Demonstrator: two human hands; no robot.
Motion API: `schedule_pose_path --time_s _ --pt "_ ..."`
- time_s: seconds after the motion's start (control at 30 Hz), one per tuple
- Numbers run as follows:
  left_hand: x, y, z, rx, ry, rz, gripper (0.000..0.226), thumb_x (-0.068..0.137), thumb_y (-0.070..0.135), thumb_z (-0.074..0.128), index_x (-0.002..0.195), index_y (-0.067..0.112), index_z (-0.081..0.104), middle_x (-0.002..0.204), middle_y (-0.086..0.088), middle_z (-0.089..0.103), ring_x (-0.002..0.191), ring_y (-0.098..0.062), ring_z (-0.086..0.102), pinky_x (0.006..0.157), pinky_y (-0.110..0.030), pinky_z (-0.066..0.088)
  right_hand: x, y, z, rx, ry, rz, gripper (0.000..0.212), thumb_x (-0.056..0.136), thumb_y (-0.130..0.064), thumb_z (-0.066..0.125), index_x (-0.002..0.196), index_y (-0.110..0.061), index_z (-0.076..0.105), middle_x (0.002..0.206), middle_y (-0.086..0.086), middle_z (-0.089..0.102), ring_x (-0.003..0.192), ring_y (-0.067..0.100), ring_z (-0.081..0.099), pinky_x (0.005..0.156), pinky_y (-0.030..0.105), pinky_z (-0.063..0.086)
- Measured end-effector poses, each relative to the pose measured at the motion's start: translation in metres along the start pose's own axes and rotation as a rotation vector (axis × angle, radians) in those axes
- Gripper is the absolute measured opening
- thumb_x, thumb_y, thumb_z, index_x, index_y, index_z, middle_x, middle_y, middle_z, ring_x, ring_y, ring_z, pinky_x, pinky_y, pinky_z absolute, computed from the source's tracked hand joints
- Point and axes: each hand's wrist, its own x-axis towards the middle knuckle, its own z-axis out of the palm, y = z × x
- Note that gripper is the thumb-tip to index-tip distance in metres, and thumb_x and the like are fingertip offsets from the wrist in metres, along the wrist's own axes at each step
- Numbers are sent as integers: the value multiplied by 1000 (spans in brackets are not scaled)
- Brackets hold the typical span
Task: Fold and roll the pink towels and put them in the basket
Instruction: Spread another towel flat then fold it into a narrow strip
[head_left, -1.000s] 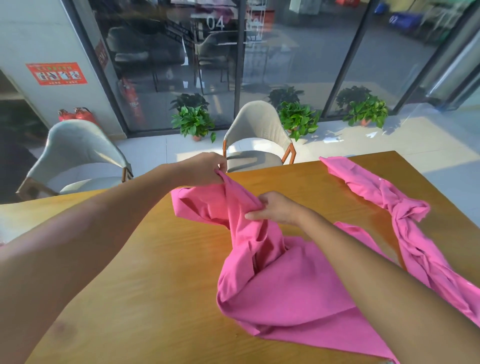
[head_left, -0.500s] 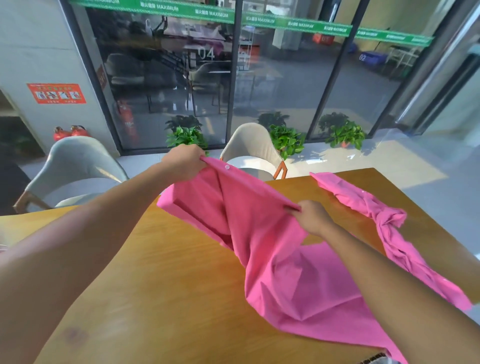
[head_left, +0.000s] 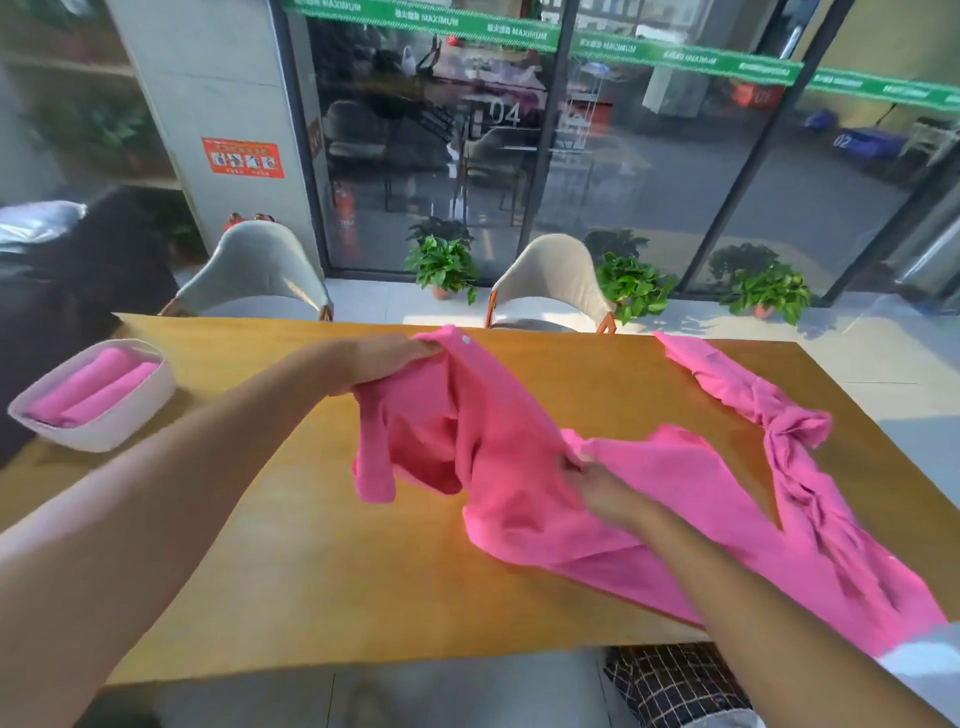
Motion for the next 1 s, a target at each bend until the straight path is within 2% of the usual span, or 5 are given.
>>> schedule_pose_path --time_s 0.2,0.33,0.53,0.7,1.0 --pt "-90 -64 94 -250 -17 -55 46 106 48 40 114 12 68 112 -13 75 103 -32 71 86 -41 57 -88 56 97 -10 -254 -228 60 76 -27 83 127 -23 52 123 -1 63 115 20 60 98 42 52" --pt "-140 -90 135 -506 44 -98 51 104 57 35 115 18 66 106 -5 77 96 -18 74 75 -32 56 -89 76 103 -396 -28 -167 121 66 -53 86 158 -29 11 166 5 5 151 38 8 119 59 23" --pt "-174 -118 160 -612 100 -164 61 96 72 36 97 25 75 89 -5 76 83 -19 75 61 -29 59 -53 102 98 -633 -122 47 139 62 -60 86 155 -43 -16 158 11 -38 143 50 -27 111 77 13" --pt "-180 -139 154 -593 -30 -194 58 90 73 45 90 25 77 86 -9 70 80 -23 69 72 -35 59 -16 130 99 -784 -220 94 128 63 -64 83 157 -41 1 160 10 -34 144 50 -25 111 76 8" --pt "-160 -137 167 -536 48 -286 62 96 69 40 97 18 74 87 -12 75 80 -26 74 75 -36 57 -23 153 117 -925 -123 -220 34 92 -19 53 125 -17 61 152 11 35 119 33 48 99 40 40"
